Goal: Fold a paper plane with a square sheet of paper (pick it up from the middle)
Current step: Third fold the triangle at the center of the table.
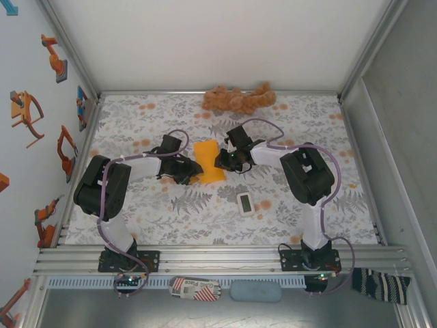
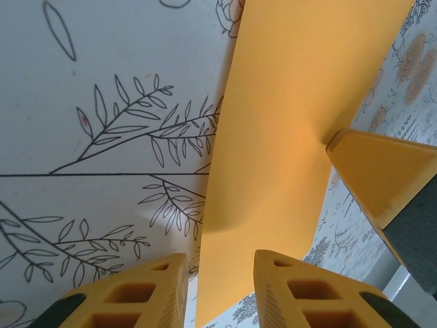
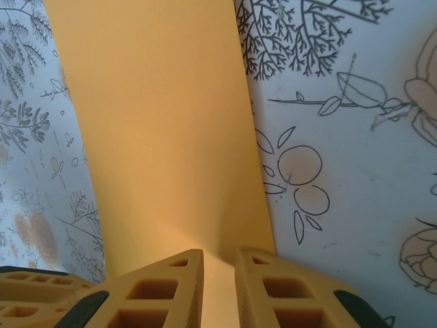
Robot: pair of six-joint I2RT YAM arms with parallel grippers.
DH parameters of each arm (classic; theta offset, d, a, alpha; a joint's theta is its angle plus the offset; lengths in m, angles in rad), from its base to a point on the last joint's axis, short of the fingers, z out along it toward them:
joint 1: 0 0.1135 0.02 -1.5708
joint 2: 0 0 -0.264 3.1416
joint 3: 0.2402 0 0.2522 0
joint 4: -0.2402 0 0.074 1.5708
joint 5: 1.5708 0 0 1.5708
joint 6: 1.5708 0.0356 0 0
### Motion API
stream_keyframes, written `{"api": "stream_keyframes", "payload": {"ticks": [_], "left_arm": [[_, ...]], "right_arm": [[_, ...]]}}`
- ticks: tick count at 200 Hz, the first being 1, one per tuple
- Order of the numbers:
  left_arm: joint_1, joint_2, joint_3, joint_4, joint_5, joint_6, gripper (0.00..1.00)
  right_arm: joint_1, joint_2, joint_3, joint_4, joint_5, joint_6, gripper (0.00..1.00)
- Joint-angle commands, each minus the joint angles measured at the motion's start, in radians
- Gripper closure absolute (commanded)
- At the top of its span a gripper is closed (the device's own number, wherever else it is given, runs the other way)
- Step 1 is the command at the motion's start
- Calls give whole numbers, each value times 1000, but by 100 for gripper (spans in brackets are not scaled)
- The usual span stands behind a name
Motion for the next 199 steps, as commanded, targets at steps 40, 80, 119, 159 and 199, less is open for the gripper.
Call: {"api": "stream_keyframes", "payload": {"ticks": [40, 80, 119, 159, 199], "left_arm": [[-1, 26, 26, 49, 69, -14, 69], [3, 36, 37, 44, 67, -13, 69], [16, 52, 57, 63, 67, -15, 69], [37, 101, 86, 97, 79, -32, 69], [60, 121, 100, 121, 90, -46, 72]], "right_arm": [[-8, 18, -35, -10, 25, 22, 80], [-11, 13, -39, -5, 22, 26, 80], [-13, 13, -43, 2, 22, 28, 81], [-14, 13, -46, 5, 21, 28, 80], [-17, 3, -56, 13, 22, 28, 80]]}}
